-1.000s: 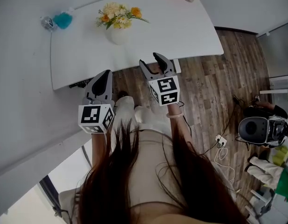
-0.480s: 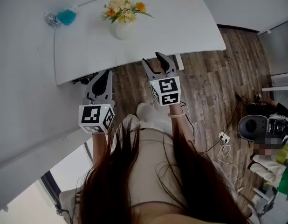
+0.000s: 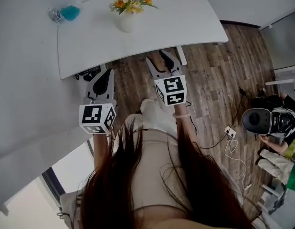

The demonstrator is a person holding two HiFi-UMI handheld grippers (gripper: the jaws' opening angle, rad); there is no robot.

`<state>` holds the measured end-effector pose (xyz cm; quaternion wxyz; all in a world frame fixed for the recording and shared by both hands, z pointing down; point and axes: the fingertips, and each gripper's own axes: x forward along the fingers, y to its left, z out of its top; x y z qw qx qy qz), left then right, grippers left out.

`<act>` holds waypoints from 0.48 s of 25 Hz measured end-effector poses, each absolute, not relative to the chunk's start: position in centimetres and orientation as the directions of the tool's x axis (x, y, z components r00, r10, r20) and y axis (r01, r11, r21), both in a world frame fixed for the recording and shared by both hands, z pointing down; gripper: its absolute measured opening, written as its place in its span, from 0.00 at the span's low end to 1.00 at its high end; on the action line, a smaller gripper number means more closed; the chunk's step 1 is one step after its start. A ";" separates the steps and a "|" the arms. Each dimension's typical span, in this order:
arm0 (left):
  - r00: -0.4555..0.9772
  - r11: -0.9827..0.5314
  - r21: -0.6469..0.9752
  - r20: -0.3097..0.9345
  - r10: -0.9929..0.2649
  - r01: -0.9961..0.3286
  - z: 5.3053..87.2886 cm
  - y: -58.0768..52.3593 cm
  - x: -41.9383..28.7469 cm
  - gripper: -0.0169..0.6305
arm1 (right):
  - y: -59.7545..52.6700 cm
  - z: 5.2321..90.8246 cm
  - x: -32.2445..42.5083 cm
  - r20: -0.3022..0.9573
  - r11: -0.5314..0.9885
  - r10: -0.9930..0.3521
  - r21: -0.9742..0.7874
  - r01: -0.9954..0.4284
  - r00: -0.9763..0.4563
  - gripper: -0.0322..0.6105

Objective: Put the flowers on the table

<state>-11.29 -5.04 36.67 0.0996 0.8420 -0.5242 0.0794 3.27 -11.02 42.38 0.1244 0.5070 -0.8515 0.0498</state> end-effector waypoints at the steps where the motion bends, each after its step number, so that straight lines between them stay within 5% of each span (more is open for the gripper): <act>1: 0.440 -0.433 0.084 0.236 -0.866 -0.897 36.7 -4.6 -11.6 0.03 | -10.5 42.3 2.9 0.262 0.480 -0.852 0.047 -0.876 -0.452 0.39; 12: 0.462 -0.457 0.080 0.239 -0.854 -0.886 36.6 0.3 -12.5 0.03 | -4.6 41.6 2.0 0.255 0.474 -0.858 0.060 -0.879 -0.446 0.31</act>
